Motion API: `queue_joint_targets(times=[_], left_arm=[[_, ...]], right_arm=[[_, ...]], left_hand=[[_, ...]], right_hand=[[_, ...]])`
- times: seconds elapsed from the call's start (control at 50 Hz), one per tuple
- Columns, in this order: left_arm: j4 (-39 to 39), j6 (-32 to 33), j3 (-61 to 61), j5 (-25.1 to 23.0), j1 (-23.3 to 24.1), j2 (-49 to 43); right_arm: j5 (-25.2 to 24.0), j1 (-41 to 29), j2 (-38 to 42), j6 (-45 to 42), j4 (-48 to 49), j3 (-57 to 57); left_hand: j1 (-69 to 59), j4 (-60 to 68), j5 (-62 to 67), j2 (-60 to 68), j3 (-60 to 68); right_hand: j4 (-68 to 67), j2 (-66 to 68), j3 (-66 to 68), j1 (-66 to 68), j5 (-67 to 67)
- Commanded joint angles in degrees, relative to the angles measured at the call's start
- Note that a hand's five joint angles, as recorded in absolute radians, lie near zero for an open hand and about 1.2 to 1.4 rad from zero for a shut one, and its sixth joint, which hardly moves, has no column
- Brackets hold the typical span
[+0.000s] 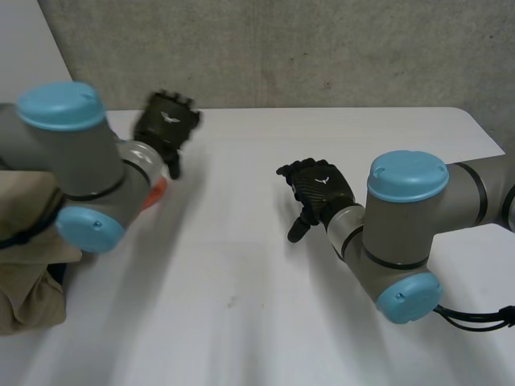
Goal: Fold the laundry.
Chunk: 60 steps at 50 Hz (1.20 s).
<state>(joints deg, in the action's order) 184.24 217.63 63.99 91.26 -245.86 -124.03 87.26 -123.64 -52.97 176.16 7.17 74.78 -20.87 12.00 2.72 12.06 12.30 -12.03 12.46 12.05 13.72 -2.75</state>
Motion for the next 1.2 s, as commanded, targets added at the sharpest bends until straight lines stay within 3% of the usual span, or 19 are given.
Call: queue_joint_targets(times=[0.02, 0.12, 0.26, 0.32, 0.4, 0.46, 0.6, 0.72, 0.74, 0.86, 0.98, 1.02, 1.04, 1.08, 1.1, 1.2], left_arm=[[1.29, 4.81, 9.12, 15.53, -5.58, 10.21], [5.51, 10.35, 15.28, 14.13, -12.53, 12.06], [9.81, 12.11, 18.45, 11.58, -18.59, 9.78], [9.73, 12.29, 18.1, 10.61, -19.39, 8.46], [7.63, 13.17, 15.29, 9.29, -18.87, 6.44], [4.47, 12.64, 12.92, 9.82, -17.9, 6.96], [1.82, 3.87, 8.26, 8.51, -12.11, 14.95], [1.03, -8.44, 5.27, 2.45, -4.73, 19.27], [-0.01, -11.5, 4.48, 0.7, -1.67, 19.27], [-2.22, -20.48, 3.59, -3.01, 8.37, 16.11], [1.9, -27.61, 2.81, -6.7, 18.3, 6.45], [2.87, -26.83, 1.58, -6.71, 19.36, 2.59], [2.61, -25.43, 0.79, -6.27, 19.98, -0.48], [1.13, -24.28, 0.08, -5.48, 20.6, -2.87], [-1.23, -23.32, -0.01, -4.69, 21.29, -3.58], [-5.03, -23.22, 2.36, -3.19, 19.9, 0.36]], right_arm=[[-2.53, 1.29, 0.06, -2.3, -2.69, -0.07], [-2.97, 1.47, 0.06, -2.66, -2.96, 0.02], [-2.97, 0.94, -0.03, -2.92, -2.96, 0.54], [-2.97, 0.94, -0.03, -2.92, -2.96, 0.63], [-2.88, 1.03, -0.38, -2.92, -3.04, 0.72], [-2.71, 1.29, -1.34, -2.92, -3.13, 0.89], [-2.88, 3.49, -4.07, -2.92, -2.87, 0.98], [-2.88, 6.99, -6.88, -2.75, -3.13, -0.42], [-2.88, 7.61, -7.23, -2.75, -3.13, -0.6], [-2.97, 11.13, -9.43, -2.31, -3.04, -1.21], [-2.62, 13.33, -9.87, -1.96, -3.13, -1.57], [-2.44, 13.77, -9.78, -1.78, -3.13, -1.65], [-2.44, 14.29, -9.7, -1.78, -3.22, -1.83], [-2.36, 14.82, -9.61, -1.78, -3.39, -1.92], [-2.27, 15.26, -9.52, -1.78, -3.4, -2.09], [-2.44, 16.32, -9.52, -1.87, -3.92, -3.15]], left_hand=[[10.87, -2.0, -2.72, -2.06, -2.3], [10.87, -2.0, -2.72, -2.06, -2.3], [8.55, 0.31, -0.4, 0.25, 0.02], [-7.46, 16.33, 15.61, 16.27, 16.04], [-56.0, 64.87, 64.15, 64.81, 64.57], [-59.13, 68.0, 67.28, 67.94, 67.7], [-59.13, 68.0, 67.28, 67.94, 67.7], [-59.13, 68.0, 67.28, 67.94, 67.7], [-59.13, 68.0, 67.28, 67.94, 67.7], [-59.13, 68.0, 67.28, 67.94, 67.7], [-59.13, 68.0, 67.28, 67.94, 67.7], [-47.64, 56.51, 55.79, 56.45, 56.21], [-29.39, 38.26, 37.54, 38.2, 37.97], [-10.46, 19.33, 18.61, 19.27, 19.04], [10.87, -2.0, -2.72, -2.06, -2.3], [10.87, -2.0, -2.72, -2.06, -2.3]], right_hand=[[2.03, -2.46, -2.05, -3.72, 2.75], [2.03, -2.46, -2.05, -3.72, 2.75], [2.03, -2.46, -2.05, -3.72, 2.75], [2.03, -2.46, -2.05, -3.72, 2.75], [2.03, -2.46, -2.05, -3.72, 2.75], [2.03, -2.46, -2.05, -3.72, 2.75], [2.03, -2.46, -2.05, -3.72, 2.75], [2.03, -2.46, -2.05, -3.72, 2.75], [2.03, -2.46, -2.05, -3.72, 2.75], [2.03, -2.46, -2.05, -3.72, 2.75], [2.03, -2.46, -2.05, -3.72, 2.75], [2.03, -2.46, -2.05, -3.72, 2.75], [2.03, -2.46, -2.05, -3.72, 2.75], [2.03, -2.46, -2.05, -3.72, 2.75], [2.03, -2.46, -2.05, -3.72, 2.75], [2.03, -2.46, -2.05, -3.72, 2.75]])
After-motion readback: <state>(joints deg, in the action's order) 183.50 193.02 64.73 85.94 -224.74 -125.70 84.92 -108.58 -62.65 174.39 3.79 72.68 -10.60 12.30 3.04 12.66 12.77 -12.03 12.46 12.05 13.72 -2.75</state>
